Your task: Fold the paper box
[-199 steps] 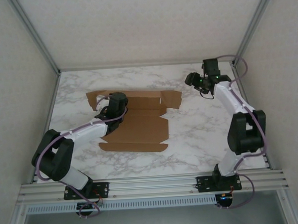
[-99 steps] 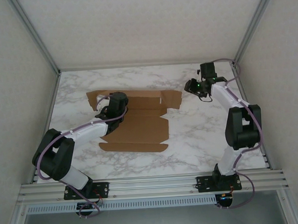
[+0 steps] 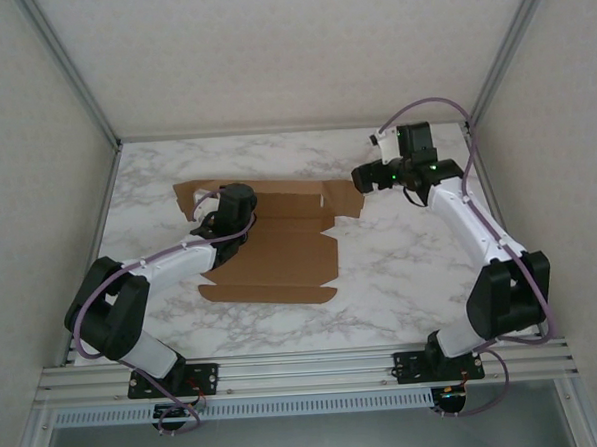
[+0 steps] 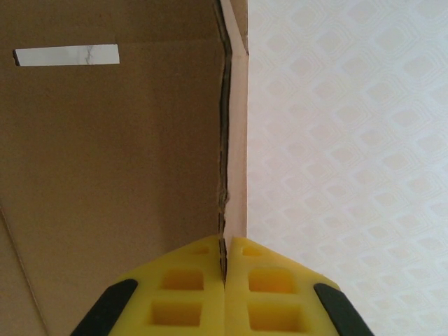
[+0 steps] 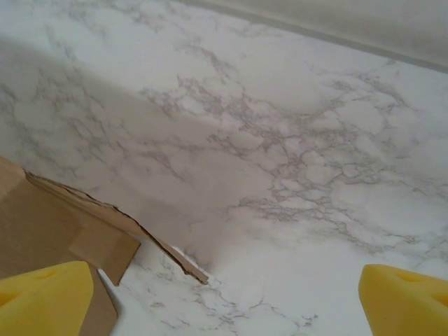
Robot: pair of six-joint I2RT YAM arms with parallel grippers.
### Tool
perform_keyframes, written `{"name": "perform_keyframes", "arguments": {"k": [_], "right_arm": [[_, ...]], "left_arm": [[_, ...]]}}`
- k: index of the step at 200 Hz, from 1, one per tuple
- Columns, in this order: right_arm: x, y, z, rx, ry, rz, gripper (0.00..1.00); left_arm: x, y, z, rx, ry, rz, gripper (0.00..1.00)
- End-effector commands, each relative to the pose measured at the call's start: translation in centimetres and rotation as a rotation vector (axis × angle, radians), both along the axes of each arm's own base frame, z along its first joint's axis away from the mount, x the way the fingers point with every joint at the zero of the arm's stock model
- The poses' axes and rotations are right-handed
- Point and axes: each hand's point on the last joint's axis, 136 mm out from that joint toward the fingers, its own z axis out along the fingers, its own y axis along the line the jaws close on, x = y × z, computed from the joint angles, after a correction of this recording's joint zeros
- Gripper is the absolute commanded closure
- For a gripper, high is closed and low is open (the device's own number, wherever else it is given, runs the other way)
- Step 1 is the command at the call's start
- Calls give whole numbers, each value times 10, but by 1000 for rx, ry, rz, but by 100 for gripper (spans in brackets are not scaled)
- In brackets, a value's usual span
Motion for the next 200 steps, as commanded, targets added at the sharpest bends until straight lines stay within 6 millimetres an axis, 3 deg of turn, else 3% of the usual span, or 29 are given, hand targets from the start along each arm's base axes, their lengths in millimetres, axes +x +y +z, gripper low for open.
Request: {"name": "perform_keyframes", "arguments": {"k": [1, 25, 87, 133, 175, 200], "right_arm": [[-7, 11, -18, -26, 41, 119, 2], [-5, 22, -29, 2, 75, 163, 3], [6, 34, -69, -22, 209, 172, 19], [-1, 38, -81, -33, 237, 183, 49], [-2, 35, -78, -22, 217, 151, 75], [-5, 39, -79, 10, 235, 123, 81]], "left_arm": [[-16, 2, -36, 53, 142, -44, 100], [-17, 1, -38, 48, 143, -47, 100], [-18, 1, -38, 43, 140, -52, 100], [-17, 1, -34, 44, 136, -52, 100], [-18, 1, -35, 42, 138, -52, 100], [-18, 1, -36, 37, 141, -53, 100]]}}
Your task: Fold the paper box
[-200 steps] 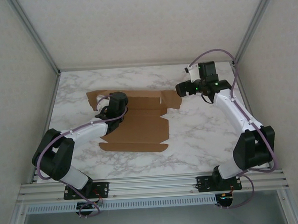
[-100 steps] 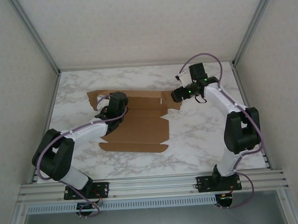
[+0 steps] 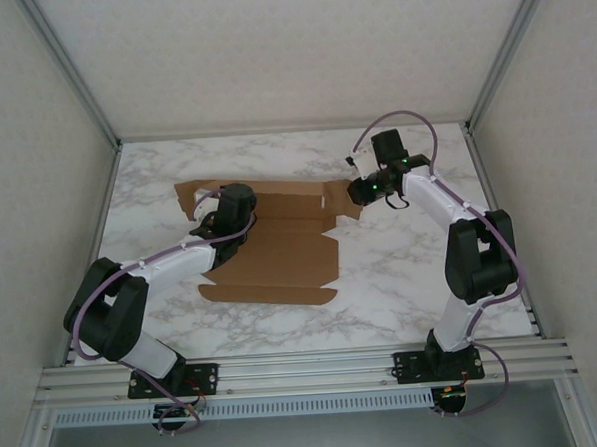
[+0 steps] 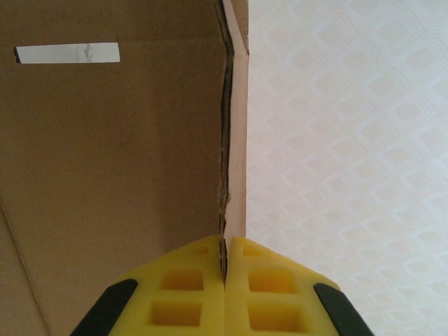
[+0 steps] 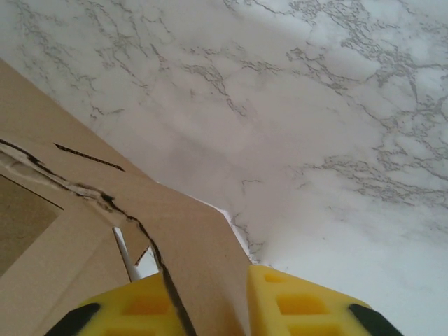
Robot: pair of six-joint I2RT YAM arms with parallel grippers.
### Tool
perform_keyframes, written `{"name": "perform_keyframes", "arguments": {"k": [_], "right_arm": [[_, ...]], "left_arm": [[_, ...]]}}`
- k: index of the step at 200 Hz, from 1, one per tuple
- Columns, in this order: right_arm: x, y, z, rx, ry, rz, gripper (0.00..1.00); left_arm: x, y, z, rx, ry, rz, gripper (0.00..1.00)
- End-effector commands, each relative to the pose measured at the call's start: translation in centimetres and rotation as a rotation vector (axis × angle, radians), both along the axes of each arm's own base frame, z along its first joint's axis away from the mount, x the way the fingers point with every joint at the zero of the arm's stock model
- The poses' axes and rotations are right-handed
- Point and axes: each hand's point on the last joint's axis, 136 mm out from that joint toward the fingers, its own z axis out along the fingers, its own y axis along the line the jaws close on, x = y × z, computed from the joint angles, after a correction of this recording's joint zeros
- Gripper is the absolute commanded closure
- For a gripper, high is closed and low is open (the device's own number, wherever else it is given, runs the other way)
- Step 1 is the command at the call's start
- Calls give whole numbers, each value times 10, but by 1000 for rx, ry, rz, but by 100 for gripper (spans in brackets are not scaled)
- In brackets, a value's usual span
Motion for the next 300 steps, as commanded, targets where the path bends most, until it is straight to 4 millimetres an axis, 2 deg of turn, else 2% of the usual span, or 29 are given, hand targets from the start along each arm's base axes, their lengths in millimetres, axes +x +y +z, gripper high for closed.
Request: {"name": "perform_keyframes", "arguments": {"k": [1, 15, 47, 72, 113, 142, 162, 176, 212, 248, 276, 300], "right_arm": [[-4, 2, 7, 24, -9, -40, 81], [-5, 3, 6, 34, -2, -79, 83], [-7, 11, 4, 67, 49, -198, 100], [-10, 18, 0, 144, 118, -349, 100], [-19, 12, -12, 229, 181, -669, 100], [-25, 21, -11, 350, 169, -811, 94], [-22, 29, 2, 384, 137, -799, 92], [-21, 21, 12, 330, 82, -791, 88], [-23, -3, 32, 275, -10, -725, 68], [-28, -4, 47, 229, -13, -554, 46], [-22, -14, 71, 266, -38, -524, 40], [-7, -29, 89, 308, -56, -551, 40]], "left_arm": [[-17, 3, -36, 45, 135, -37, 100], [-17, 2, -36, 41, 134, -38, 100], [-16, 1, -36, 32, 134, -41, 100], [-16, 0, -37, 27, 138, -40, 100], [-17, 2, -39, 25, 144, -26, 100], [-18, 4, -40, 27, 145, -20, 100], [-19, 5, -41, 25, 145, -16, 100], [-19, 5, -41, 24, 146, -13, 100], [-21, 6, -42, 27, 152, -18, 100], [-23, 7, -43, 36, 157, -19, 100], [-22, 7, -42, 53, 157, -26, 100], [-21, 6, -41, 54, 157, -28, 100]]}}
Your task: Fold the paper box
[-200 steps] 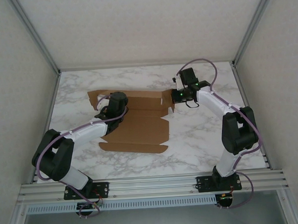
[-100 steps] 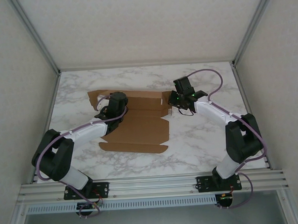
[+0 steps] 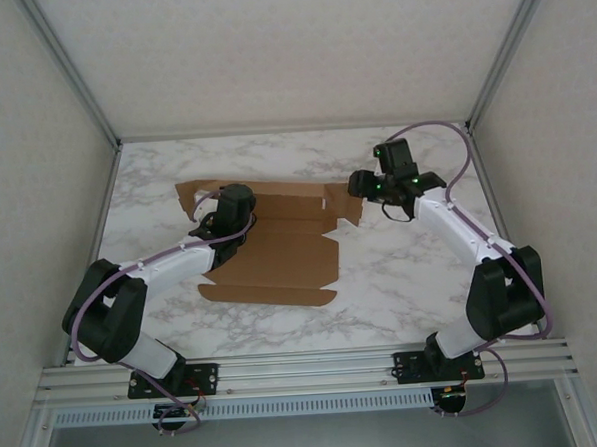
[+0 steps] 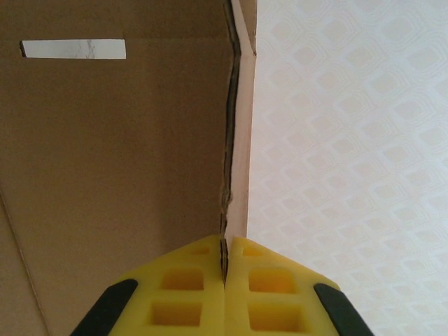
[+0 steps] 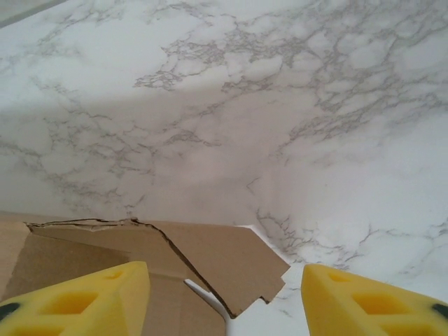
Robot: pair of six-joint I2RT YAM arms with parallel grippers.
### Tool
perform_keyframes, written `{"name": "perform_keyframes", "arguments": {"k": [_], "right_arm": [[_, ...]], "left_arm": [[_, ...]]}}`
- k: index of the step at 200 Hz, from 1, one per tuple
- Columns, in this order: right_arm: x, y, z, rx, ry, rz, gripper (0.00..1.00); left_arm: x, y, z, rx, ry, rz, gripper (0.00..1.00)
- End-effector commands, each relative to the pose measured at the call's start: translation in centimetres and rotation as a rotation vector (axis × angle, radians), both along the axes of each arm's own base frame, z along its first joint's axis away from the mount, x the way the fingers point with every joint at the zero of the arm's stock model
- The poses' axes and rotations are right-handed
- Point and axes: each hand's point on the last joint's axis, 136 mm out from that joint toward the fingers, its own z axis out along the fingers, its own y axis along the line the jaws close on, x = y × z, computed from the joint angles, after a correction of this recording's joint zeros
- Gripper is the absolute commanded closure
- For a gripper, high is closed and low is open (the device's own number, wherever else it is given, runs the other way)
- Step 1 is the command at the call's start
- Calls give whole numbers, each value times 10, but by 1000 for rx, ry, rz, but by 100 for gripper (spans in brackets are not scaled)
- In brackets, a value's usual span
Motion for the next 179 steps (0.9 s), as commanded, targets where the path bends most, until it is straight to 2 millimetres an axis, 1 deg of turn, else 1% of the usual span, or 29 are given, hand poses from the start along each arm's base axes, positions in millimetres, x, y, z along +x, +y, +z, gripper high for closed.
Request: {"name": "perform_keyframes", "arguments": {"k": [1, 23, 36, 52, 59, 63, 68, 77, 88, 100, 118, 133, 141, 156, 179], "right_arm": [[10, -10, 34, 25, -59, 24, 40], [29, -32, 37, 47, -41, -51, 42], [40, -46, 30, 43, -7, -93, 44], [52, -57, 13, 13, 48, -98, 48], [57, -61, 1, -24, 80, -83, 50], [59, -63, -5, -51, 95, -72, 53], [60, -64, -11, -85, 108, -50, 58], [63, -66, -27, -126, 142, -17, 65], [64, -62, -41, -149, 138, 44, 66], [65, -54, -50, -141, 91, 110, 66], [66, -42, -55, -108, 21, 192, 64], [68, -39, -58, -107, -20, 214, 63], [67, -32, -56, -92, -60, 266, 62], [61, -17, -55, -41, -97, 353, 60], [45, 1, -64, -30, -64, 470, 61]], "left_arm": [[-19, 7, -40, 80, 151, -24, 100], [-18, 6, -40, 86, 152, -29, 100], [-17, 6, -39, 88, 152, -31, 100], [-17, 5, -40, 87, 152, -30, 100], [-17, 6, -39, 87, 151, -29, 100], [-16, 5, -39, 85, 151, -30, 100], [-16, 5, -40, 85, 152, -29, 100], [-15, 5, -39, 85, 152, -28, 100], [-15, 4, -39, 84, 152, -32, 100], [-14, 4, -40, 85, 154, -32, 100], [-15, 4, -41, 87, 156, -34, 100], [-15, 4, -41, 87, 157, -34, 100], [-15, 5, -42, 89, 160, -33, 100], [-16, 5, -43, 86, 162, -32, 100], [-17, 5, -44, 83, 161, -33, 100]]}}
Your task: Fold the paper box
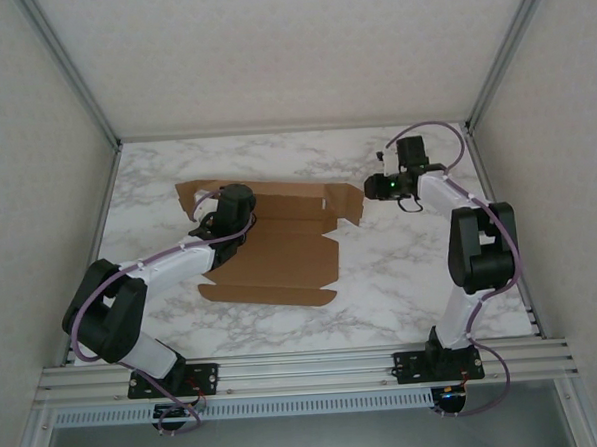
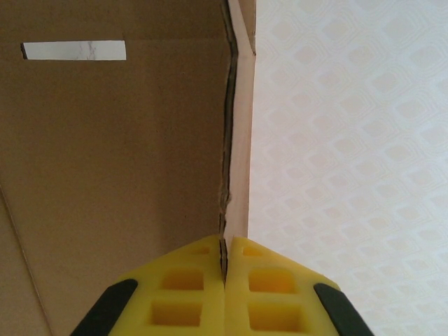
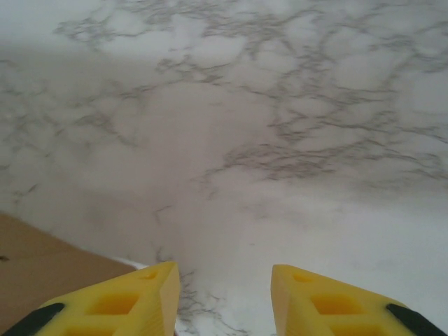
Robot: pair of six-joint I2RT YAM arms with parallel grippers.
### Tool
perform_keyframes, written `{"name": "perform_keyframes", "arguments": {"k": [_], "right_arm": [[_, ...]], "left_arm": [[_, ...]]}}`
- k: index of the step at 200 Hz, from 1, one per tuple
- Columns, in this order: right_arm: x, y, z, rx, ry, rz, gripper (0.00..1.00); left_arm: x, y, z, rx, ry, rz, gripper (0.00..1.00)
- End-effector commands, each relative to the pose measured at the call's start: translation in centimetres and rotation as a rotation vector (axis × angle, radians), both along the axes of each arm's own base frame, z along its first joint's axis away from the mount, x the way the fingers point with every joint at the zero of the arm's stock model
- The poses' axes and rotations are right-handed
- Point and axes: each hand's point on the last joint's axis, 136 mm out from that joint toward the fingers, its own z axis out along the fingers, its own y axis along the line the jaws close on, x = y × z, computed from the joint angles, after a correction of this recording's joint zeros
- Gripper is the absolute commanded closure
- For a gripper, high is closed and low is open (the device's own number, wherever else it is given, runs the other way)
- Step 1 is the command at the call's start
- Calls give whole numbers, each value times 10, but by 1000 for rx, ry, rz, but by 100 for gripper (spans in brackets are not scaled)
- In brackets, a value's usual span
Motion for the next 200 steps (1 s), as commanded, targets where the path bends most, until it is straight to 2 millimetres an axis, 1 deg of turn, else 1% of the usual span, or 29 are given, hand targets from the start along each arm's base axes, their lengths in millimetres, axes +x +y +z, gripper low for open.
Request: {"name": "perform_keyframes", "arguments": {"k": [1, 27, 61, 88, 104, 118, 129, 145, 200], "right_arm": [[-5, 32, 24, 53, -109, 193, 61], [-26, 40, 23, 53, -138, 241, 61], [-44, 31, 23, 9, -167, 193, 62], [-54, 26, 20, -11, -164, 191, 63], [-60, 31, 17, -6, -159, 216, 63], [-65, 40, 18, 4, -160, 253, 63], [-67, 47, 18, 3, -166, 278, 62], [-69, 52, 20, 1, -172, 298, 62], [-70, 57, 27, -16, -228, 344, 57]], "left_arm": [[-16, 5, -43, 75, 158, -29, 100], [-15, 5, -44, 77, 158, -22, 100], [-10, 0, -43, 70, 157, -31, 100], [-11, 0, -47, 66, 162, -31, 100], [-11, 0, -46, 63, 159, -33, 100], [-12, 0, -45, 66, 161, -35, 100], [-12, -1, -44, 64, 159, -38, 100], [-13, -2, -44, 64, 160, -43, 100], [-13, -2, -45, 68, 163, -48, 100]]}}
